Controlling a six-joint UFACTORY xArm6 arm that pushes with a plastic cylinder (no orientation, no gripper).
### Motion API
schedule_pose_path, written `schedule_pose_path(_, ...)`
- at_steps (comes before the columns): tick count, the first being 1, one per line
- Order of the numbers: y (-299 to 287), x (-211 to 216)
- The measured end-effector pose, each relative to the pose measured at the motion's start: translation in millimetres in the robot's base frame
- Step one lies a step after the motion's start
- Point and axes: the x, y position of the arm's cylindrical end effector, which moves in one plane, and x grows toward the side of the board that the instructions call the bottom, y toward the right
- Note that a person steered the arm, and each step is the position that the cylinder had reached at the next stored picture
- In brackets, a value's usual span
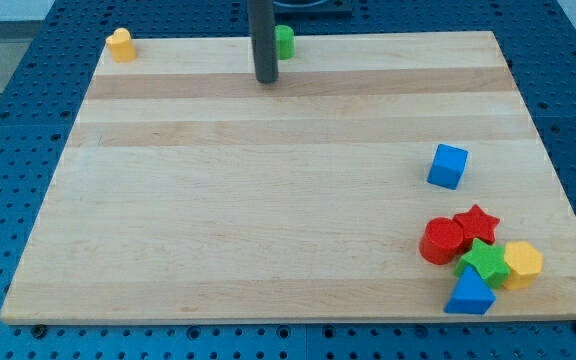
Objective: Separate the triangle from the green star
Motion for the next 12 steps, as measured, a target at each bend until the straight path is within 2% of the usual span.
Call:
schedule_pose_path(2,223,9)
schedule_pose_path(3,232,9)
schedule_pose_path(4,242,32)
schedule_pose_path(6,300,89)
schedule_pose_path(8,303,91)
schedule_pose_path(9,303,117)
schedule_pose_path(11,327,224)
schedule_pose_path(12,326,301)
